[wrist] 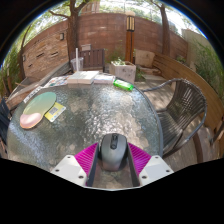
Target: Arrange mouse
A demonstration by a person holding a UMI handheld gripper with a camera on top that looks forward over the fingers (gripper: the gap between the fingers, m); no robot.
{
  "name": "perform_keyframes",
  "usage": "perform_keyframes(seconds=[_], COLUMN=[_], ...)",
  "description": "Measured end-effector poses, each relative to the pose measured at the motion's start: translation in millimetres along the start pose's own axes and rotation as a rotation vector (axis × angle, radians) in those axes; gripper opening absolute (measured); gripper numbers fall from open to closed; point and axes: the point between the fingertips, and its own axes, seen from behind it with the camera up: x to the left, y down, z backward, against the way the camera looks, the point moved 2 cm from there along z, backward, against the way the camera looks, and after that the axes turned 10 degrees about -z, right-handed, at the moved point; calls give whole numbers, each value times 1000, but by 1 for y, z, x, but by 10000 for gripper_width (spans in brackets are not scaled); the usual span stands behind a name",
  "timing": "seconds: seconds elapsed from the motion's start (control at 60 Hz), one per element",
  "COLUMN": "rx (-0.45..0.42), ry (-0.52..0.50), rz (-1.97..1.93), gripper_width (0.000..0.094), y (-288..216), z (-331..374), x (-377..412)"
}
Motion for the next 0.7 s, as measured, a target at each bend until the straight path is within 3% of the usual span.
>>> perform_keyframes(seconds=[0.217, 0.35, 0.517, 0.6, 0.7], rx=[20, -4, -209, -334, -417], ry=[19, 83, 114, 69, -31], rz=[-17, -43, -81, -84, -62], gripper_width=[382, 363, 363, 362, 361], y=[-1, -18, -127, -197, -244], z=[-1, 5, 46, 68, 74], x=[3, 3, 35, 82, 158])
